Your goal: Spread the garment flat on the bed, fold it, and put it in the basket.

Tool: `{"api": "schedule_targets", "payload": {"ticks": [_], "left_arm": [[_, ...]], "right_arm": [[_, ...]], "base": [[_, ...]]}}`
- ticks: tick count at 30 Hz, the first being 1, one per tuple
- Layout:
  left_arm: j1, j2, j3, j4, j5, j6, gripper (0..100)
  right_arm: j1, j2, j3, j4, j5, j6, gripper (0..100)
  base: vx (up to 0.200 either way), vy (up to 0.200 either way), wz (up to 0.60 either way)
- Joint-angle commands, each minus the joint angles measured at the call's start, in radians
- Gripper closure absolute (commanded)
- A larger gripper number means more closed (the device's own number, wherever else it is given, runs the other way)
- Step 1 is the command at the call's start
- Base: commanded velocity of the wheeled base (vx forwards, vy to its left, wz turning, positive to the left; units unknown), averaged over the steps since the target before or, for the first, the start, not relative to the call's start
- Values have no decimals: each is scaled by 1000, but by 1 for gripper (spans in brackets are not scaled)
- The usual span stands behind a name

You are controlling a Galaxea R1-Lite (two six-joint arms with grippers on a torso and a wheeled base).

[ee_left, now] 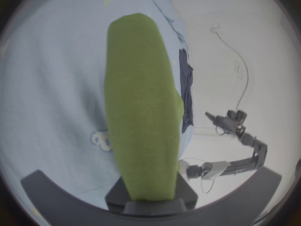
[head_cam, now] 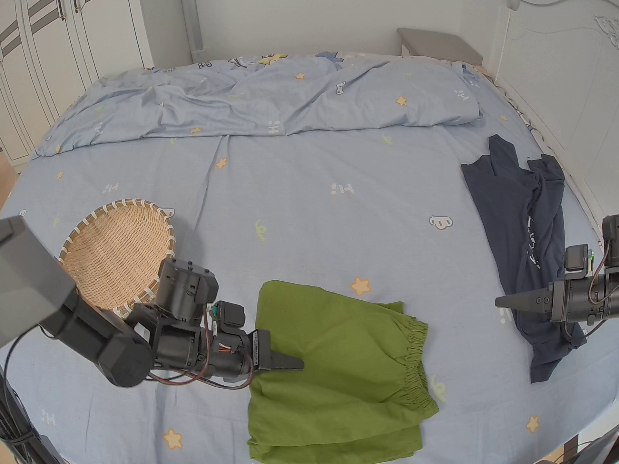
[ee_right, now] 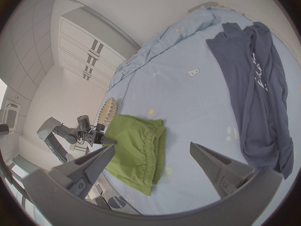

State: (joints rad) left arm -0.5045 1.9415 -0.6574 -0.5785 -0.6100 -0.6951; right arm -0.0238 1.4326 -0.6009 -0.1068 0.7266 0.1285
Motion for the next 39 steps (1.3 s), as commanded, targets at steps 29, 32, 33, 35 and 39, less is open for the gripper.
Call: {"api": "schedule_targets", "payload": {"ticks": [29,32,33,35,39], "left_arm": [[238,-141,-315,454,-114,408,100],[236,-142,-318,450,-113,408,100],[236,-142,-320,450,-113,410,100],[231,-142,-347,451,-113,410,100],[230,-133,-429,477,-113,408,100]], "right_arm": [[113,29,-131,19,-73,42,0],[113,29,-129,21,-73,42,0],[113,29,-129,19,-73,42,0],[111,28,-131,19,-73,42,0],[111,29,-129,19,-75,42,0]], "base": [[-21,0,0],[0,0,0],[0,0,0],[0,0,0],[0,0,0]]}}
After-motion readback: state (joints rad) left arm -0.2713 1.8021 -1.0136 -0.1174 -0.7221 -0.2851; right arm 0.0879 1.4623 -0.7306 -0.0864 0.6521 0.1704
